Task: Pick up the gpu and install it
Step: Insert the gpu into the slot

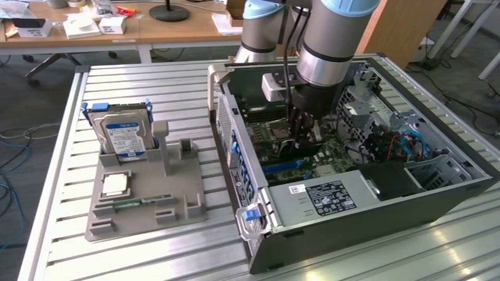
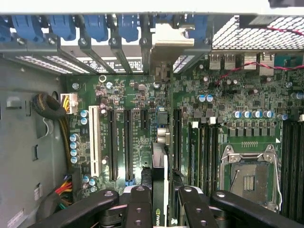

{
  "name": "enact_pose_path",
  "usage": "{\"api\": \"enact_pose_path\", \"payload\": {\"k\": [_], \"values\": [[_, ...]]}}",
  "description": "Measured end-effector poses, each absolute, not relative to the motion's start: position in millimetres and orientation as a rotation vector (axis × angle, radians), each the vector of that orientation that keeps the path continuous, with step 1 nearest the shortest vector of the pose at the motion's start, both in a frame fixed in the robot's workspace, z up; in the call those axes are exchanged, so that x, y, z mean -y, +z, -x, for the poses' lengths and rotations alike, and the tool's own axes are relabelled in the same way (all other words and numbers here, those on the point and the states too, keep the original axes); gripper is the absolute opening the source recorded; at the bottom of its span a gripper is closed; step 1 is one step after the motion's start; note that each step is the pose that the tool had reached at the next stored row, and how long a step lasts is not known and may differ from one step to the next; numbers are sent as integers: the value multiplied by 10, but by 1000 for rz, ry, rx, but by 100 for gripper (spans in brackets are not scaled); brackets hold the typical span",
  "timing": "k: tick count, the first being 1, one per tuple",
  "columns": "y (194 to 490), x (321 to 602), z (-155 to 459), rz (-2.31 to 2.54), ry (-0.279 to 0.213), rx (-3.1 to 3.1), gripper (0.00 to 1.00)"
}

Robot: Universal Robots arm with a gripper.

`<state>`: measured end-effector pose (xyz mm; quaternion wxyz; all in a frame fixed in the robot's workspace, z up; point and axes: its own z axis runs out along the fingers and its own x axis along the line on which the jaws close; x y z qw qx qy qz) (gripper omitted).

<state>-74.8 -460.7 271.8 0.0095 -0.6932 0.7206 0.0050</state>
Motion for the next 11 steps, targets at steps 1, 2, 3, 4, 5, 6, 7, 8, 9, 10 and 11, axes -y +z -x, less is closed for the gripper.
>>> {"api": "enact_pose_path", "payload": {"k": [1, 2, 3, 4, 5, 6, 7, 8, 9, 10, 11], "values": [[2718, 4607, 748, 2165, 16, -2250, 26], [2718, 4607, 748, 2165, 16, -2250, 26], [2718, 4607, 748, 2165, 16, -2250, 26], [2718, 4608, 748, 2165, 16, -2250, 26], [2718, 4608, 754, 2165, 16, -2250, 26], [2717, 4608, 764, 2165, 16, -2250, 26], [2715, 4608, 768, 2165, 16, -2250, 26], [2711, 4607, 768, 2165, 16, -2250, 26], [2707, 4608, 768, 2165, 16, -2250, 26], [2701, 4608, 768, 2165, 16, -2250, 26], [2696, 4608, 768, 2165, 16, -2250, 26]]}}
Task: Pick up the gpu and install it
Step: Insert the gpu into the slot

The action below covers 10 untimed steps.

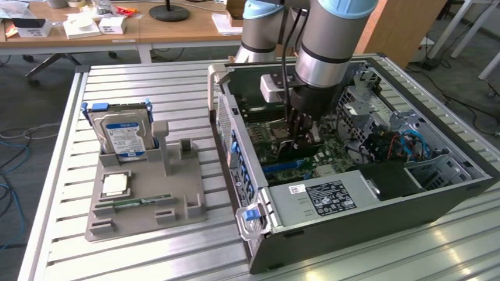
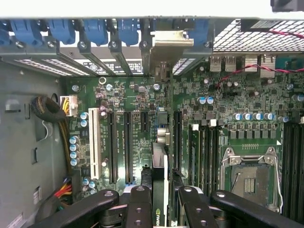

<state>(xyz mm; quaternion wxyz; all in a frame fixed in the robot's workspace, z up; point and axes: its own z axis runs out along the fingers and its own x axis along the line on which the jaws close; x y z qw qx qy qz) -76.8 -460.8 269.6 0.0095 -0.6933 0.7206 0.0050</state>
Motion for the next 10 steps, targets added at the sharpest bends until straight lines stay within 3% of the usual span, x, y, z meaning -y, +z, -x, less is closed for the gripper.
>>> {"api": "enact_pose_path", "payload": {"k": [10], "values": [[2668, 4607, 768, 2165, 16, -2250, 26]]}}
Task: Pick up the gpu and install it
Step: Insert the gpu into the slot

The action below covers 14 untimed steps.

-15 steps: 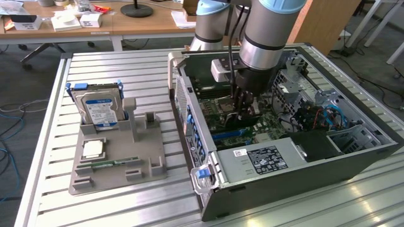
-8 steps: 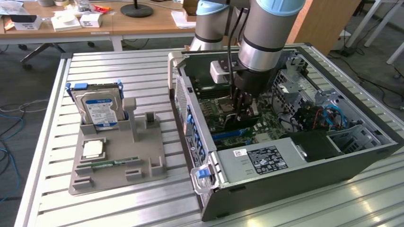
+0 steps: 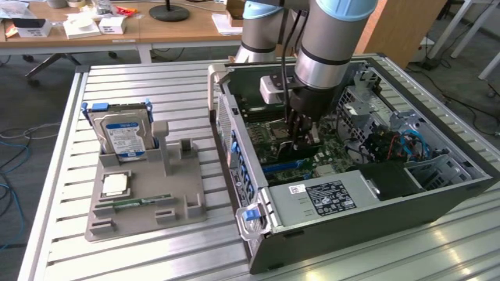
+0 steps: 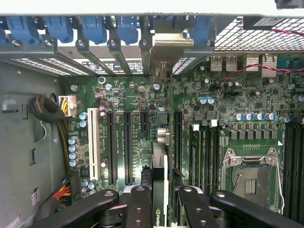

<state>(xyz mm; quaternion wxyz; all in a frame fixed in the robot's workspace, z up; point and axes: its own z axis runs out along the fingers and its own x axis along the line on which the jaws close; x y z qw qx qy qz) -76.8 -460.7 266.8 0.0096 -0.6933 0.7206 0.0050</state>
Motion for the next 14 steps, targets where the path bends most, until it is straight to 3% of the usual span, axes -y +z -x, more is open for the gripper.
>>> {"api": "enact_pose_path", "payload": {"k": [14], "values": [[2654, 4631, 773, 2165, 16, -2250, 26]]}}
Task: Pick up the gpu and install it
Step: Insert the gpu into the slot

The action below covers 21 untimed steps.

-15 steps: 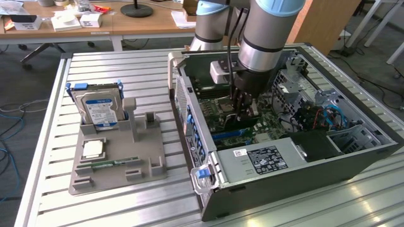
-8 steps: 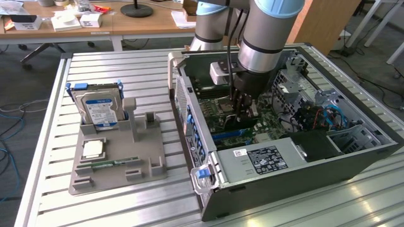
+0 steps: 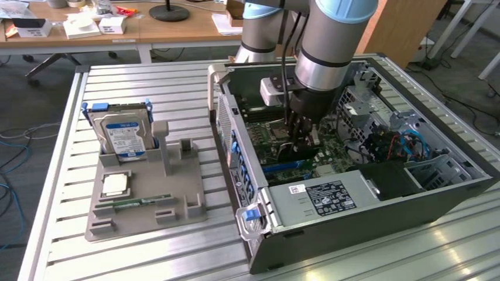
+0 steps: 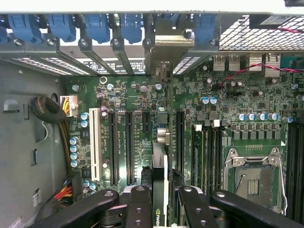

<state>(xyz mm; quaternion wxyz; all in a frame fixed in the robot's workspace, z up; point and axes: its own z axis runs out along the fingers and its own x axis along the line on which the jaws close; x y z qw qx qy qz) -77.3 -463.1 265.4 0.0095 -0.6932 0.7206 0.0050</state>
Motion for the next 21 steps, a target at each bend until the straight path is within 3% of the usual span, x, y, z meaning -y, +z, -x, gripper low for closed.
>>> {"api": "enact_pose_path", "payload": {"k": [21], "values": [[2616, 4632, 788, 2165, 16, -2250, 26]]}}
